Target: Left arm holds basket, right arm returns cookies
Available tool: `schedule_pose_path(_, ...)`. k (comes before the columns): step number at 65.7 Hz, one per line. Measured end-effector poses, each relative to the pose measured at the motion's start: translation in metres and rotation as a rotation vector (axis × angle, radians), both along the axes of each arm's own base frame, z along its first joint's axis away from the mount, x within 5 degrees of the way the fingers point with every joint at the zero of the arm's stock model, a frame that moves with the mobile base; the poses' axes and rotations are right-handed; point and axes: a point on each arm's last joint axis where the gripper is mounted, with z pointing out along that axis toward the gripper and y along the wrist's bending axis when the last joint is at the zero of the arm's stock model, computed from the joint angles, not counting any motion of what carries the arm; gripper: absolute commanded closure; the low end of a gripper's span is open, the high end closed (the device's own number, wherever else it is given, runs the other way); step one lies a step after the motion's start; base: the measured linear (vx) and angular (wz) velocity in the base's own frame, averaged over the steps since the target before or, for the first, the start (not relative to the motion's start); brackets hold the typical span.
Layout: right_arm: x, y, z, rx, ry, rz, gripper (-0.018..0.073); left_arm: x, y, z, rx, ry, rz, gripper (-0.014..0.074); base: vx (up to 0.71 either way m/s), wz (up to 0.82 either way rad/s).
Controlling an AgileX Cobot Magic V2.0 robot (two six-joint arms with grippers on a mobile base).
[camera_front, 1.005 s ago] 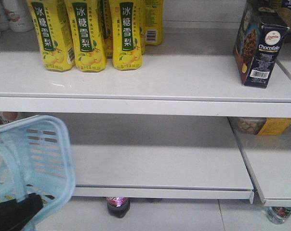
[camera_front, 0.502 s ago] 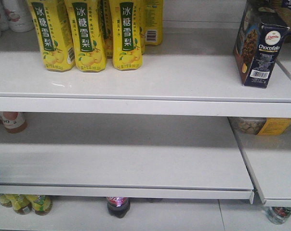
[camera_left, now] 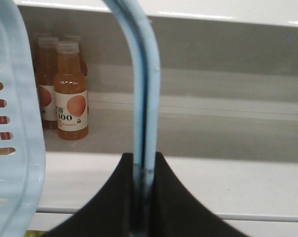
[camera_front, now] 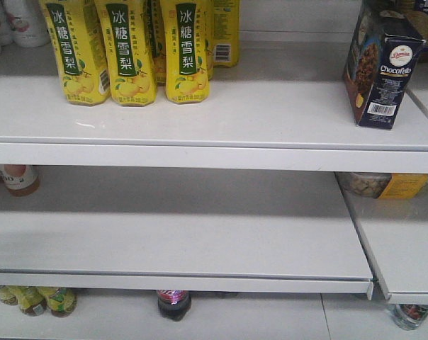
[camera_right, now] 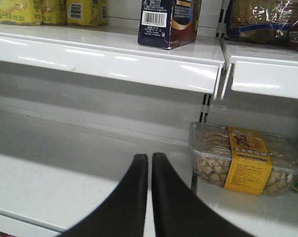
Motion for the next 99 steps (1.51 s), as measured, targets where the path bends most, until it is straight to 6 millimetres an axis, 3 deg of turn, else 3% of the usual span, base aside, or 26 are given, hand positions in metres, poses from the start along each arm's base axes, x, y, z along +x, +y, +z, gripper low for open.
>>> schedule_pose_path(99, -0.0009, -0.0004, -0.0002, -0.010, 0.001, -0.054, 0.0570, -0.0001, 0.0001, -0.0007, 0.004, 0.007, 0.000, 0.0599, 0.00, 0.00)
